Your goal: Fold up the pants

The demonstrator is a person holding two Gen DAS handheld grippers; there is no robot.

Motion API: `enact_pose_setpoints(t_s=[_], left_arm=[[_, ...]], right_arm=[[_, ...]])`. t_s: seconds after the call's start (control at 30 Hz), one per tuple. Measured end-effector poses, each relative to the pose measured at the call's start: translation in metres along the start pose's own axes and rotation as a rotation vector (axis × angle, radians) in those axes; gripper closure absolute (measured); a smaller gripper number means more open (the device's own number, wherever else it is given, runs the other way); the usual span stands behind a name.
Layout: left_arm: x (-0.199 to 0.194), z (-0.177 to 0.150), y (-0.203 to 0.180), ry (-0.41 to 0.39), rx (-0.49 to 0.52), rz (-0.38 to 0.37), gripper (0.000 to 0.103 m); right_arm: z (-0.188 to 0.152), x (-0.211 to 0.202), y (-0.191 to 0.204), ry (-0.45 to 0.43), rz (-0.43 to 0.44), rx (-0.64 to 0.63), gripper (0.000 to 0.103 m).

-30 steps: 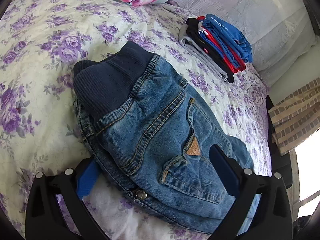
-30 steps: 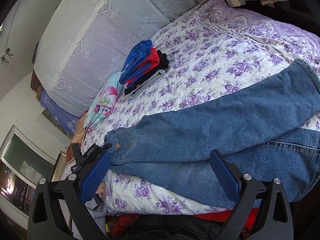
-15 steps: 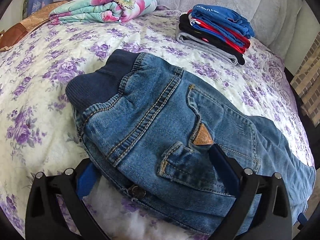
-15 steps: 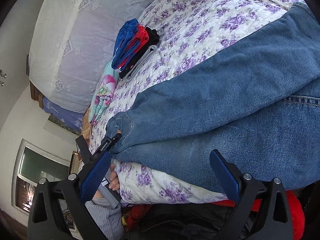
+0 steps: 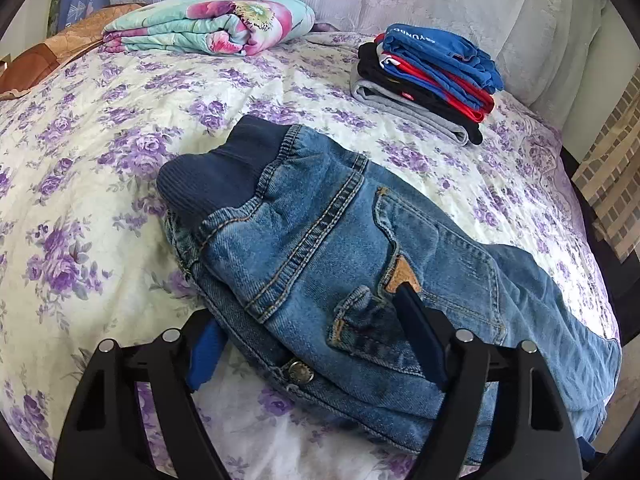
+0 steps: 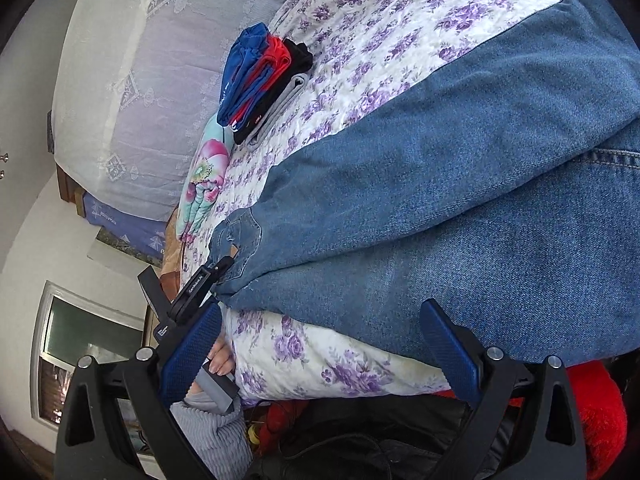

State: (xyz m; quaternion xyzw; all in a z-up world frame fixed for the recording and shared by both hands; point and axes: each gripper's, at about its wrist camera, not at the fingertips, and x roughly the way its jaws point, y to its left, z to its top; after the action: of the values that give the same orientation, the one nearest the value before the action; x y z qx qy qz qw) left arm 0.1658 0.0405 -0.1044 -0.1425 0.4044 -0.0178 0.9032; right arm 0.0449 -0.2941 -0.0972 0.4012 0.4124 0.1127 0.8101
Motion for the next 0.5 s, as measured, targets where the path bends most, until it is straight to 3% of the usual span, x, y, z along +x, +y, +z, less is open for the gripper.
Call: enact_pose_setpoints(t_s=[0.13,0.2,0.33,0.43,0.5], left_arm=[[-0.010,0.001,0.000,-0.031,0.005,-0.009,0.041],[-0.019,0.005,0.007,-0.050,-0.030,-0.031,0.062],[-0.035,0.019,0.021,-0.027,-0.115,-0.180,0.069],[-0.046,0.022,0.018,-0.036,-0.132,-0.215,0.072],[-0.059,0.024,0.017,-0.062,-0.138,-0.236,0.082]], right_arm=[[0.000,0.001,-0.003,0.003,0.002,0.017,0.004],[0.000,0.002,-0.006,0.003,0.004,0.030,0.004],[0.000,-0.001,-0.010,-0.014,0.022,0.062,0.004],[-0.002,-0.001,-0.013,-0.029,0.042,0.090,0.004],[-0.003,0.001,-0.014,-0.023,0.060,0.108,0.004]])
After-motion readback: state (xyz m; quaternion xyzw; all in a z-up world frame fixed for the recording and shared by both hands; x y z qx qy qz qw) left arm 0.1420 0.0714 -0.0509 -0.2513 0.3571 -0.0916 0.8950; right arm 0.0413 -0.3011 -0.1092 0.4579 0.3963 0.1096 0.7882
